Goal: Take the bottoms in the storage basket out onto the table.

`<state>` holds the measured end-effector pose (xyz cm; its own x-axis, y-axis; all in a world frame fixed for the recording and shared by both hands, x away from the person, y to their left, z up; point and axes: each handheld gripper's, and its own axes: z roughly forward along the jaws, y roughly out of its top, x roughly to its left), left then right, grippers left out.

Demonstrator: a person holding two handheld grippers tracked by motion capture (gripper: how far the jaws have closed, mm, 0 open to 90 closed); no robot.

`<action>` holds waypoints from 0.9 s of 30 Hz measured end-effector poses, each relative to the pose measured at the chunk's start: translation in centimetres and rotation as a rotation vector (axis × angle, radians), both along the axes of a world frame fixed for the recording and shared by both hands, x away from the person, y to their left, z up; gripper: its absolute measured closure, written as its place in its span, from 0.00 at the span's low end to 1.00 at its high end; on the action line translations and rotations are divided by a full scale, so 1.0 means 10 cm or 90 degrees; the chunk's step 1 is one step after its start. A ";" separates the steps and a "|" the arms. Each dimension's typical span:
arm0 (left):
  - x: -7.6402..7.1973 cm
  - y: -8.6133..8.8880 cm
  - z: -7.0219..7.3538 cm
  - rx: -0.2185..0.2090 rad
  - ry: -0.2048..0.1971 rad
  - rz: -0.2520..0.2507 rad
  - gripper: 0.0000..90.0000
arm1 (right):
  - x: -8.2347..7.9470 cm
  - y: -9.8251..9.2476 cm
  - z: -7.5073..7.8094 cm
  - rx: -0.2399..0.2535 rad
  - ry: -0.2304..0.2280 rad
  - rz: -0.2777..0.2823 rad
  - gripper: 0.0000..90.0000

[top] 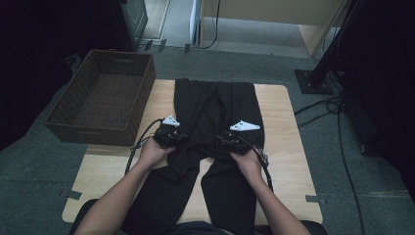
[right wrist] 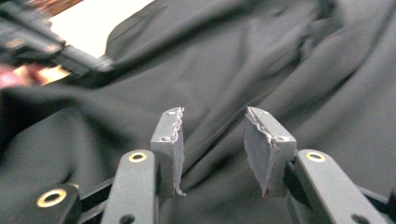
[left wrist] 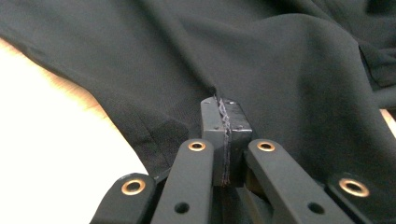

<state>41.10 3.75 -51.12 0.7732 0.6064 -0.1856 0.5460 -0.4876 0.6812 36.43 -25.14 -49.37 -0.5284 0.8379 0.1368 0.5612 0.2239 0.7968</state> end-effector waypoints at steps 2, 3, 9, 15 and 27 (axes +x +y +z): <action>-0.01 0.00 0.01 0.009 -0.007 -0.003 1.00 | 0.12 -0.03 0.00 -0.009 -0.004 -0.016 0.59; -0.02 0.00 0.01 0.013 -0.010 -0.003 1.00 | 0.19 -0.04 -0.01 -0.013 -0.011 -0.024 0.55; -0.06 0.00 0.01 0.009 -0.010 0.007 1.00 | 0.54 -0.02 -0.13 -0.055 -0.015 -0.070 0.51; -0.09 0.02 0.00 0.003 -0.010 0.018 1.00 | 0.84 0.08 -0.16 -0.054 -0.004 -0.093 0.47; -0.13 0.08 -0.01 -0.002 -0.015 0.034 1.00 | 0.95 0.25 -0.26 -0.088 0.009 -0.080 0.51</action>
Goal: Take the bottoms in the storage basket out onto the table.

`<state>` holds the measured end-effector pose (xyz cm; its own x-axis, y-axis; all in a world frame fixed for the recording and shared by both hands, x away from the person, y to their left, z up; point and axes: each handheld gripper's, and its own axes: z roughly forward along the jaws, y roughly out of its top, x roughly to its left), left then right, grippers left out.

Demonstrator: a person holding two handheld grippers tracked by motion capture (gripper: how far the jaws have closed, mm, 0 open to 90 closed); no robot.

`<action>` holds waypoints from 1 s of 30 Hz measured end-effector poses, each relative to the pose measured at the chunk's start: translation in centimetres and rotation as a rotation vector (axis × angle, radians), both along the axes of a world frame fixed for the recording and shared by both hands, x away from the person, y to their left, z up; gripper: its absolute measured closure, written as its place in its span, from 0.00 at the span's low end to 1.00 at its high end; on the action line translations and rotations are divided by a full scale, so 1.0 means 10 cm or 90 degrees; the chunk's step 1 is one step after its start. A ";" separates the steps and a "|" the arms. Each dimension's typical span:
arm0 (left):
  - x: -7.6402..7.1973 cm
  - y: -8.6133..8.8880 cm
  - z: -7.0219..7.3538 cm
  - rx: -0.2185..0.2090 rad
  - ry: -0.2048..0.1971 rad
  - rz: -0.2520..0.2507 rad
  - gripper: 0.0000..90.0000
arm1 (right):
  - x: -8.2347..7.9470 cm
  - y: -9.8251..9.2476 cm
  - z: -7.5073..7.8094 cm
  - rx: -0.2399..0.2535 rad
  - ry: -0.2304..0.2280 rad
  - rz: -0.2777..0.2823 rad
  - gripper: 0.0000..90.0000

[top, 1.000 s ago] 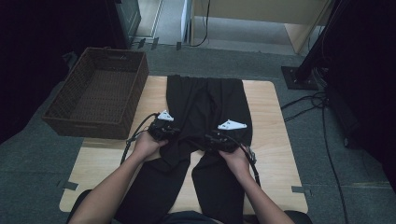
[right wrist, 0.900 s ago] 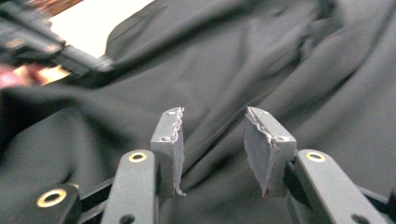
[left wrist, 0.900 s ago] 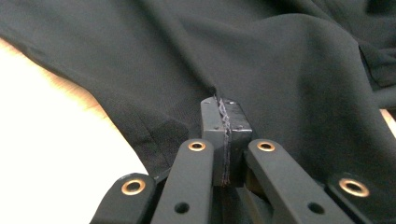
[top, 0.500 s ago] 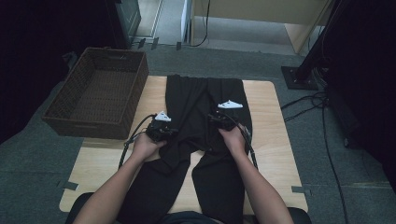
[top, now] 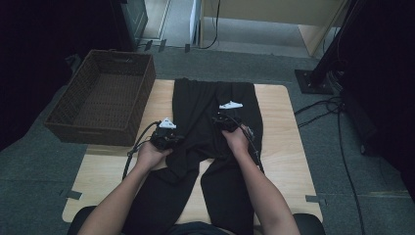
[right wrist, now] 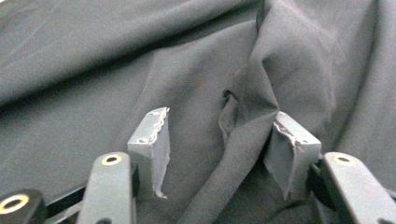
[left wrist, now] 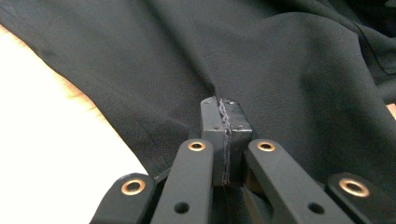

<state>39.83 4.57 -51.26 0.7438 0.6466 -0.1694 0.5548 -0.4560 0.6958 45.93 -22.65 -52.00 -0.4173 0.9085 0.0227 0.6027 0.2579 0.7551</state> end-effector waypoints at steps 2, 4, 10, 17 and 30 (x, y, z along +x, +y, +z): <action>0.00 0.00 0.00 -0.003 0.004 0.002 1.00 | -0.02 0.00 0.00 0.001 -0.004 0.005 0.63; -0.03 0.00 0.00 -0.004 0.005 0.001 1.00 | -0.06 0.00 0.01 -0.001 -0.005 0.014 0.89; -0.04 0.04 0.02 -0.017 0.021 0.007 0.95 | -0.25 -0.02 0.04 0.017 0.026 0.049 0.98; 0.00 -0.01 0.25 -0.032 -0.038 0.006 0.78 | -0.68 -0.11 0.03 0.043 0.031 0.086 0.98; 0.41 -0.14 0.14 0.019 -0.041 0.034 0.63 | -1.28 -0.14 0.05 0.050 0.063 0.146 0.98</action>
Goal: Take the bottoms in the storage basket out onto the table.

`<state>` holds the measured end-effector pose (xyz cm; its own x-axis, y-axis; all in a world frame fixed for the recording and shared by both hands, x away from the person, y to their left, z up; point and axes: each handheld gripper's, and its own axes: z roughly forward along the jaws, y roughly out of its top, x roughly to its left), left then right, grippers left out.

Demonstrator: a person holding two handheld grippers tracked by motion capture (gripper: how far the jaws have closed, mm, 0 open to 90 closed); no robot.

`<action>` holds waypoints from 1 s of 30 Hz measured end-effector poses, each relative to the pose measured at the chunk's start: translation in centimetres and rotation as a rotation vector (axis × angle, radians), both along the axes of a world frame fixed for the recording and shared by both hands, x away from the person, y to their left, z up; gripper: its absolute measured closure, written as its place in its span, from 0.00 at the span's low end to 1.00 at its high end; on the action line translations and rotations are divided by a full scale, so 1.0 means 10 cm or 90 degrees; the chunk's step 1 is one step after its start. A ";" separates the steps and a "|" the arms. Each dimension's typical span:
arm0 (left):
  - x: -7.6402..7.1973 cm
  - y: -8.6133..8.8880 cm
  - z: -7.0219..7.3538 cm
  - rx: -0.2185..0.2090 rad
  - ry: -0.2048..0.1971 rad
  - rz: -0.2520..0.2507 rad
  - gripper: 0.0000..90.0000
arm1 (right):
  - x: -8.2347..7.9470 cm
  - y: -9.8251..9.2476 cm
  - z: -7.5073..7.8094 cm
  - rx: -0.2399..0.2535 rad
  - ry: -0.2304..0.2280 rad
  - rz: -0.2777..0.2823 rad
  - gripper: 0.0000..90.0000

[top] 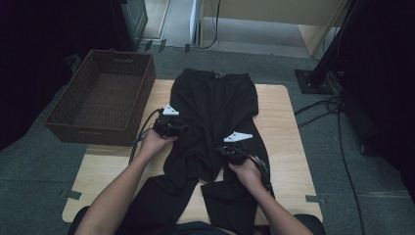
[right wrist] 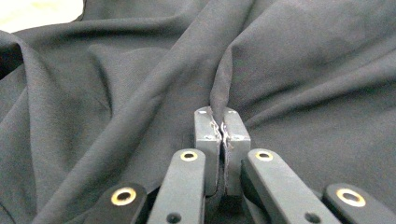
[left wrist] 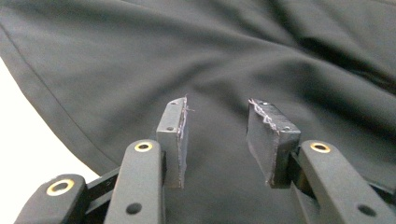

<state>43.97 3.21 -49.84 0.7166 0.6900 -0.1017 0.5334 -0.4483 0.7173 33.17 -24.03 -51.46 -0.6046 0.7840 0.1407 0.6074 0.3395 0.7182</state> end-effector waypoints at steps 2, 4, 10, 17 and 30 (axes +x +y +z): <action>0.02 -0.02 -0.04 0.003 -0.001 0.000 0.61 | -0.05 -0.03 0.00 0.005 0.002 -0.001 0.98; 0.02 -0.03 -0.08 0.012 0.000 -0.001 0.59 | -0.10 -0.06 0.00 0.010 0.008 0.000 0.98; 0.01 -0.02 -0.16 0.012 -0.018 -0.007 0.58 | -0.18 -0.05 -0.01 0.005 -0.004 0.012 0.88; -0.06 0.05 -0.17 0.020 -0.038 -0.027 0.91 | -0.07 -0.17 0.14 0.028 -0.060 -0.015 0.71; -0.34 0.24 -0.11 0.023 0.017 -0.037 1.00 | 0.46 -0.63 0.18 0.004 -0.052 -0.102 0.88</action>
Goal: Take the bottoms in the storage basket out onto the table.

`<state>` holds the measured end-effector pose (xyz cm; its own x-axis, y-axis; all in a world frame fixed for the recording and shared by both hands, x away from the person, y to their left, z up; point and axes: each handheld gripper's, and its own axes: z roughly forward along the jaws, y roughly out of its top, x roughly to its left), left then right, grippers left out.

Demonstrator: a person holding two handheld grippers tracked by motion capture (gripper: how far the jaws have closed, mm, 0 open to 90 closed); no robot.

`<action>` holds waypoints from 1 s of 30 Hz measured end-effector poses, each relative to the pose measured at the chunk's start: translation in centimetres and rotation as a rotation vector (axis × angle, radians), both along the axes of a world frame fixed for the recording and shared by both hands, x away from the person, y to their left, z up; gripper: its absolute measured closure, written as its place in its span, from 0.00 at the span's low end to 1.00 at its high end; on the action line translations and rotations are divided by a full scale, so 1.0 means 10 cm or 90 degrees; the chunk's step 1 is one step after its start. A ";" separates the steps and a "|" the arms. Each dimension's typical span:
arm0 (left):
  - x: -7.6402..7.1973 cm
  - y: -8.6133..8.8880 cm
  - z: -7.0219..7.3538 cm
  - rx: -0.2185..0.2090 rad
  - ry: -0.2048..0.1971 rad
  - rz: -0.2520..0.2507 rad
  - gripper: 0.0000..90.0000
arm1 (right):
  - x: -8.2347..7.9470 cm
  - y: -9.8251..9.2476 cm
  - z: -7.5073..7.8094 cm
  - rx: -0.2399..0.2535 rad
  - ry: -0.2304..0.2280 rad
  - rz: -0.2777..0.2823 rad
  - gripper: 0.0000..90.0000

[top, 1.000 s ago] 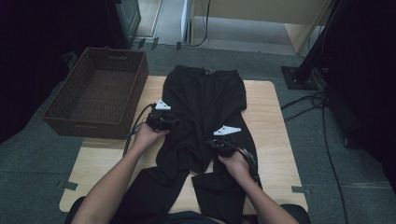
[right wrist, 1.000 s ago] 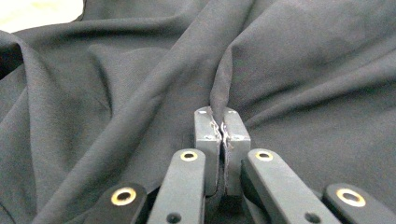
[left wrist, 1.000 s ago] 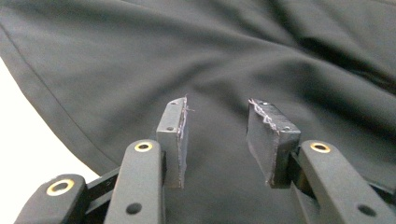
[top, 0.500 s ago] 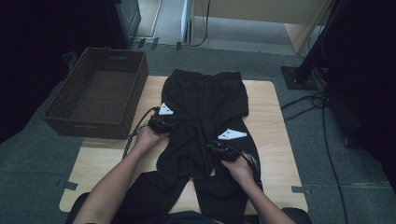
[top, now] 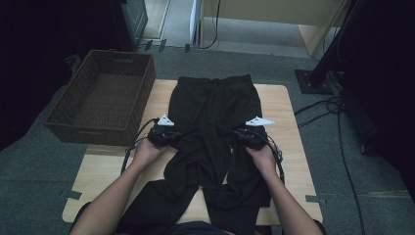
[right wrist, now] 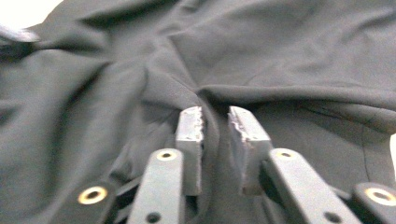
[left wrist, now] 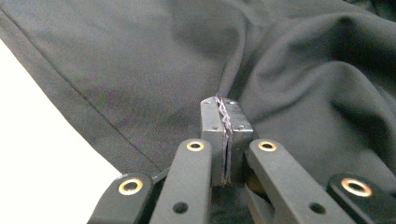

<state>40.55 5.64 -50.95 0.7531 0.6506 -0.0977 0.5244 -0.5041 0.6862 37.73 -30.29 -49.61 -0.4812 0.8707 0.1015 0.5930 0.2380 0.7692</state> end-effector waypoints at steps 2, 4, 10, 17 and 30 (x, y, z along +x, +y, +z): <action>-0.03 0.02 0.02 0.009 0.005 -0.002 0.99 | 0.07 -0.03 -0.03 -0.003 0.001 -0.009 0.89; -0.03 0.04 0.02 -0.007 0.009 0.012 0.97 | 0.13 -0.06 -0.05 0.005 0.009 -0.020 0.87; 0.03 0.01 0.09 -0.016 -0.012 0.028 0.89 | 0.18 -0.13 0.03 0.030 -0.007 -0.039 0.76; 0.21 -0.05 0.08 -0.026 0.005 0.039 0.89 | 0.28 -0.17 -0.04 -0.006 0.013 -0.056 0.85; 0.15 0.02 0.02 0.009 0.002 0.033 0.88 | 0.11 -0.22 -0.23 -0.043 0.004 -0.071 0.85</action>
